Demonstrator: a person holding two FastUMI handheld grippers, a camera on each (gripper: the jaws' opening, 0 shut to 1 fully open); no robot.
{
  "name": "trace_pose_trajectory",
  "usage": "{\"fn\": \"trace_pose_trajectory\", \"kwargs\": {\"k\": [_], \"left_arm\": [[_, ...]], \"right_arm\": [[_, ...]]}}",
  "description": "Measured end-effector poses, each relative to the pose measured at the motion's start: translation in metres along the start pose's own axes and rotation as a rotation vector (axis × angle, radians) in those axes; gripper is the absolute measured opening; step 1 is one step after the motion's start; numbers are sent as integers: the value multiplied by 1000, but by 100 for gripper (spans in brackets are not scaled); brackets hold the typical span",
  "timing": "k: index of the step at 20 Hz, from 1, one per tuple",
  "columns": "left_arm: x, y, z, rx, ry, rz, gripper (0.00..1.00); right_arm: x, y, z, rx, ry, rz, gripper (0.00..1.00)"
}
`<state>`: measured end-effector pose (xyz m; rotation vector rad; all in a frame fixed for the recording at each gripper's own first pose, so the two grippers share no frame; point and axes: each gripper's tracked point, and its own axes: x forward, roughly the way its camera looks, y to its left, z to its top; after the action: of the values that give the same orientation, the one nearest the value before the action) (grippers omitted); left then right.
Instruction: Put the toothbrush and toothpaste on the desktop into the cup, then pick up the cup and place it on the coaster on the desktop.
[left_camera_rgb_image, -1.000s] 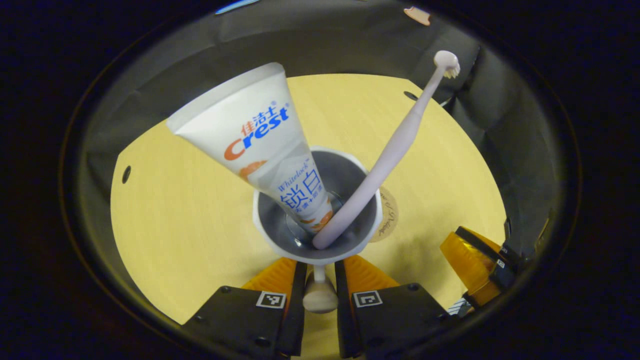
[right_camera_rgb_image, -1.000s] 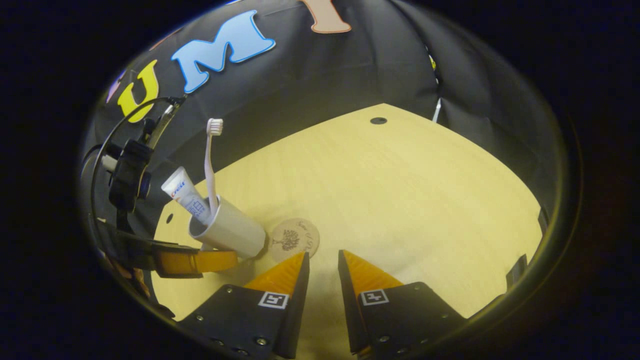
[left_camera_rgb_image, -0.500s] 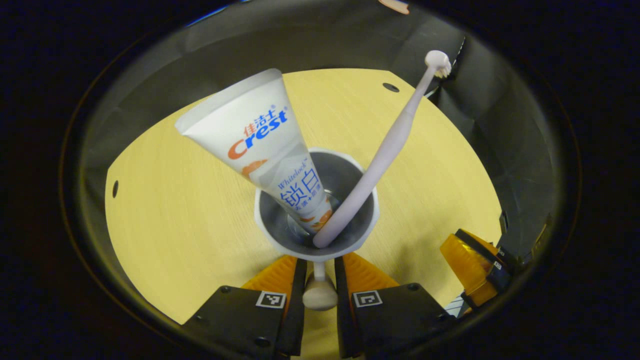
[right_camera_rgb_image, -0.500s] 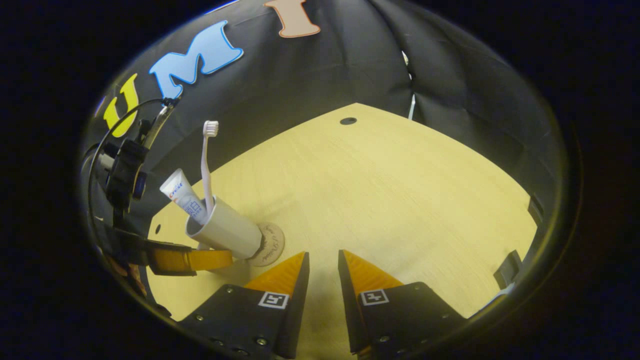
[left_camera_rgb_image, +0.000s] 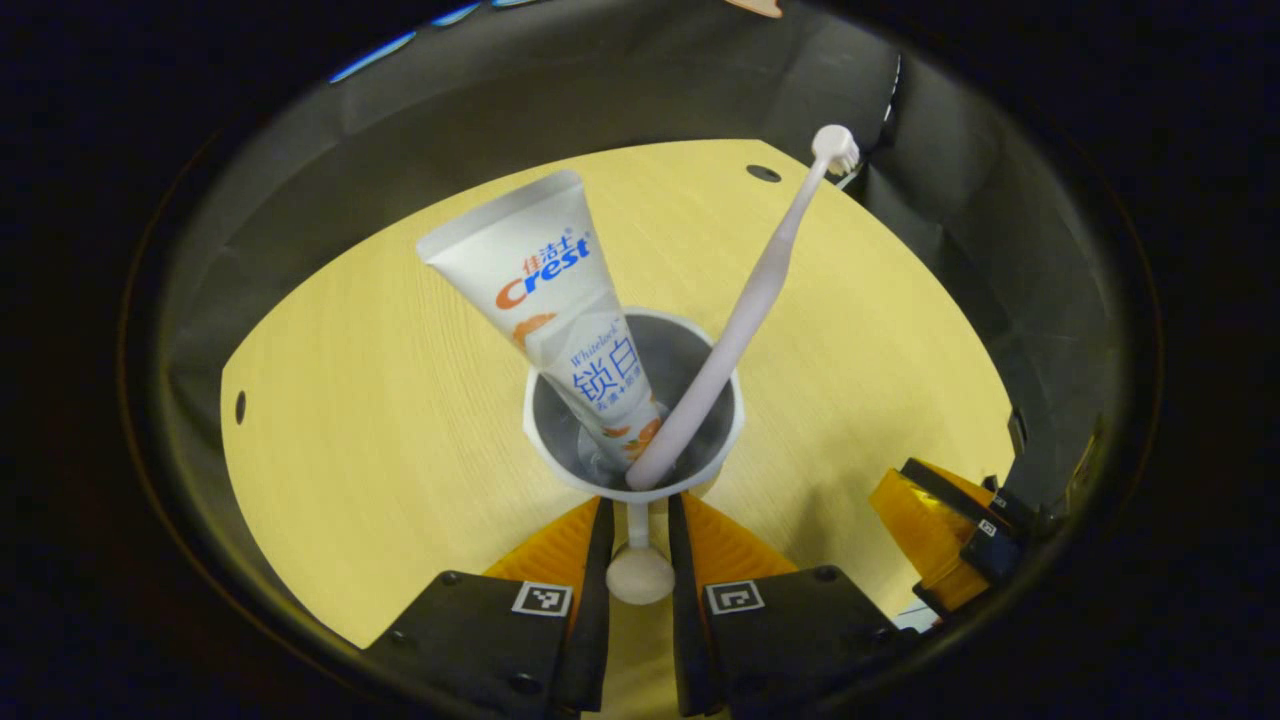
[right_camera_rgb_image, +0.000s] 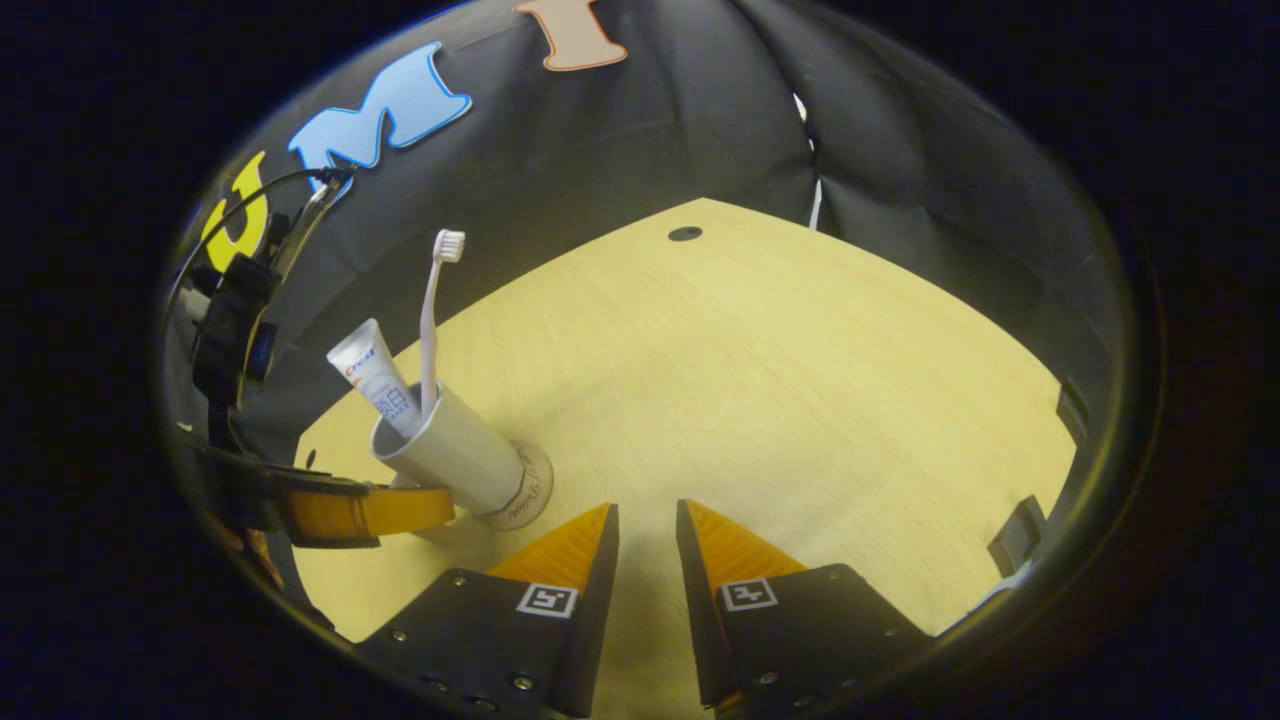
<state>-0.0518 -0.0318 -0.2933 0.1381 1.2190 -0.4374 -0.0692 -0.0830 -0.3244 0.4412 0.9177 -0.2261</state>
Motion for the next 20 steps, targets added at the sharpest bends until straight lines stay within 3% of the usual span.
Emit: {"fn": "trace_pose_trajectory", "kwargs": {"k": [17, 18, 20], "left_arm": [[16, -18, -6, -18, 5, -4, 33], [16, -20, -6, -20, 2, -4, 37], [15, -19, -6, -22, -5, -2, 32]], "right_arm": [[2, -11, -7, 29, 12, -15, 38], [2, -10, -7, 26, 12, -12, 38], [2, -8, -5, 23, 10, -5, 38]]}}
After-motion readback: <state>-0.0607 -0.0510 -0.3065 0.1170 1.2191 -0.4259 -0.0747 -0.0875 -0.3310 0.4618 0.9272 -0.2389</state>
